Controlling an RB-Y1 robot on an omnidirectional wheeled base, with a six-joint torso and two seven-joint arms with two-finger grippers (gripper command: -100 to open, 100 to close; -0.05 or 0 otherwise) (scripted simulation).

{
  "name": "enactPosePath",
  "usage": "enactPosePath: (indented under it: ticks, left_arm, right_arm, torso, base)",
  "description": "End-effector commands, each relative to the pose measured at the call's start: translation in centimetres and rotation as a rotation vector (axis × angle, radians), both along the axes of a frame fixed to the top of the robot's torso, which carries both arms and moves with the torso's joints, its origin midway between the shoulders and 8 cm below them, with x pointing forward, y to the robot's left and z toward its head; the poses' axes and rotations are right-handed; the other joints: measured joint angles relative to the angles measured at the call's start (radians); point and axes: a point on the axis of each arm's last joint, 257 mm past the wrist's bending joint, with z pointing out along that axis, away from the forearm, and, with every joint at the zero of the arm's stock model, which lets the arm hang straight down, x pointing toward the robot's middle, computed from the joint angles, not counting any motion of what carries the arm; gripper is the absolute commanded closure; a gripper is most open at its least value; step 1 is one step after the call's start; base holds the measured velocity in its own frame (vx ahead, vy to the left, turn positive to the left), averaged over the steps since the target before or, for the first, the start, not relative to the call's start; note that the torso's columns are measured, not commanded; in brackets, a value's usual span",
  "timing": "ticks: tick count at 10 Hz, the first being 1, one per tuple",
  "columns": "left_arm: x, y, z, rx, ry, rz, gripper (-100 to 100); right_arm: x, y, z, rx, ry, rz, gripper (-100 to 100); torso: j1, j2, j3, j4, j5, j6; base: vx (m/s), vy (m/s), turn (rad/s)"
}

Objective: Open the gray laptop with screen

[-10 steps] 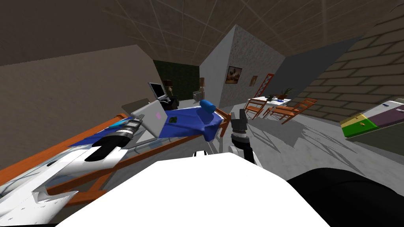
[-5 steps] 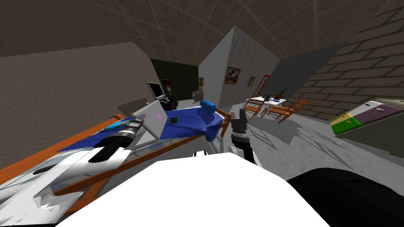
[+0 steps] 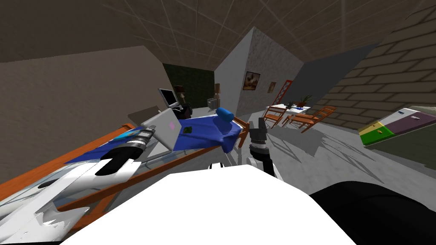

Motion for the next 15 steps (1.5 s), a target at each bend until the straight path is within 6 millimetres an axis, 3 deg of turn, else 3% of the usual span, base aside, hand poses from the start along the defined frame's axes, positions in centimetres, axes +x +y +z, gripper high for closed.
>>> enactPosePath:
  ticks: [1, 7, 10, 15]
  left_arm:
    - [0.5, 0.9, -0.5, -0.013, 0.002, -0.017, 100]
    - [1.3, 2.9, -0.4, -0.009, -0.003, -0.038, 100]
    - [1.8, 3.3, -0.9, -0.160, -0.050, -0.039, 100]
    - [2.7, 3.7, -1.6, -0.389, -0.122, -0.044, 100]
  right_arm:
    - [0.0, 0.0, 0.0, 0.000, 0.000, 0.000, 0]
    - [0.0, 0.0, 0.0, 0.000, 0.000, 0.000, 0]
    - [0.0, 0.0, 0.0, -0.001, 0.000, 0.000, 0]
    - [0.0, 0.0, 0.0, 0.000, 0.000, 0.000, 0]
  torso:
    - [0.001, 0.000, 0.000, 0.000, 0.000, 0.001]
    - [0.002, -0.001, -0.001, -0.001, -0.001, 0.000]
    - [0.011, 0.000, -0.001, 0.002, 0.001, 0.000]
    - [0.003, -0.002, -0.002, 0.000, -0.002, 0.000]
  base:
    - [-0.024, -0.081, 0.048]
    - [-0.019, -0.064, 0.046]
    - [-0.015, 0.122, -0.008]
    - [-0.025, 0.125, 0.000]
